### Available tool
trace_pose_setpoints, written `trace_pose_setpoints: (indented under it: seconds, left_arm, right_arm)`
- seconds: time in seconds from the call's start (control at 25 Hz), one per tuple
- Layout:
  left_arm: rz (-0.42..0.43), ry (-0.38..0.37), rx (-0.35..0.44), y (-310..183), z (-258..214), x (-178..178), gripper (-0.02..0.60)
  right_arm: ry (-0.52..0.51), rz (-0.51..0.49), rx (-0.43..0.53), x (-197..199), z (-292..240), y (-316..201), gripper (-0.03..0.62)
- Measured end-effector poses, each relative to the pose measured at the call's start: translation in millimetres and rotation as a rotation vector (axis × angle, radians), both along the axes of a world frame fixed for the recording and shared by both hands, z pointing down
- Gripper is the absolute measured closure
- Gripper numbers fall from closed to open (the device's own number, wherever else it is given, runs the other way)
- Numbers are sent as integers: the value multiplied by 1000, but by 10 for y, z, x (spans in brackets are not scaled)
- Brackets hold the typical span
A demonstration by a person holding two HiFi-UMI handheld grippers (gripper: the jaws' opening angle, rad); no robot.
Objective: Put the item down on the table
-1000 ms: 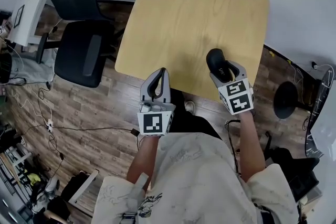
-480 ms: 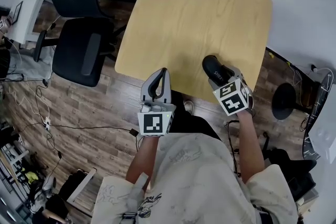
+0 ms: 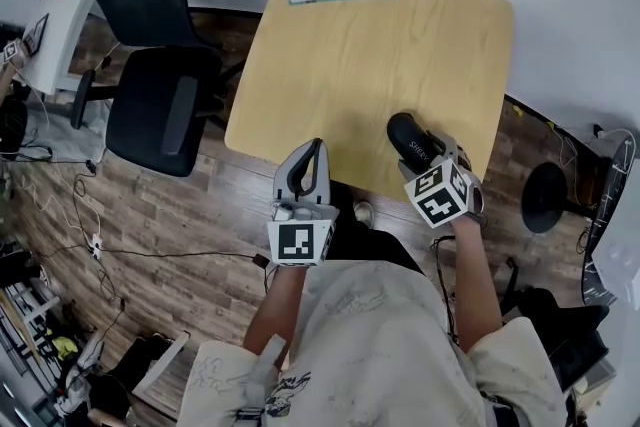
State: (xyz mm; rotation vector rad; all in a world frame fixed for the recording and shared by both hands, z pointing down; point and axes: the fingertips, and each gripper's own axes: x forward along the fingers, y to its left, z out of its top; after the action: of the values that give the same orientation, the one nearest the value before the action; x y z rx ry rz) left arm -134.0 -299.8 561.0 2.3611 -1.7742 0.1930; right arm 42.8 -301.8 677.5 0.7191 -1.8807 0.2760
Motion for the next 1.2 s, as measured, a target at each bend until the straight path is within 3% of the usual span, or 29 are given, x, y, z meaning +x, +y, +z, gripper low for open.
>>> trace_pose_setpoints:
  seconds: [0.24, 0.64, 0.92, 1.2]
  left_arm:
    - [17, -12, 41, 51, -100, 51, 575]
    - [43, 10, 10, 276, -107, 205, 575]
    - [37, 1, -23, 354, -192, 319, 575]
    - [44, -21, 17, 362, -445, 388, 575]
  right_arm:
    - [-26, 9, 34, -18, -59, 88, 246]
    - [-98, 50, 125, 177, -388, 171, 244]
    - [-232, 138, 212, 275, -712, 254, 244]
    - [-403, 234, 322, 376, -1132, 274, 244]
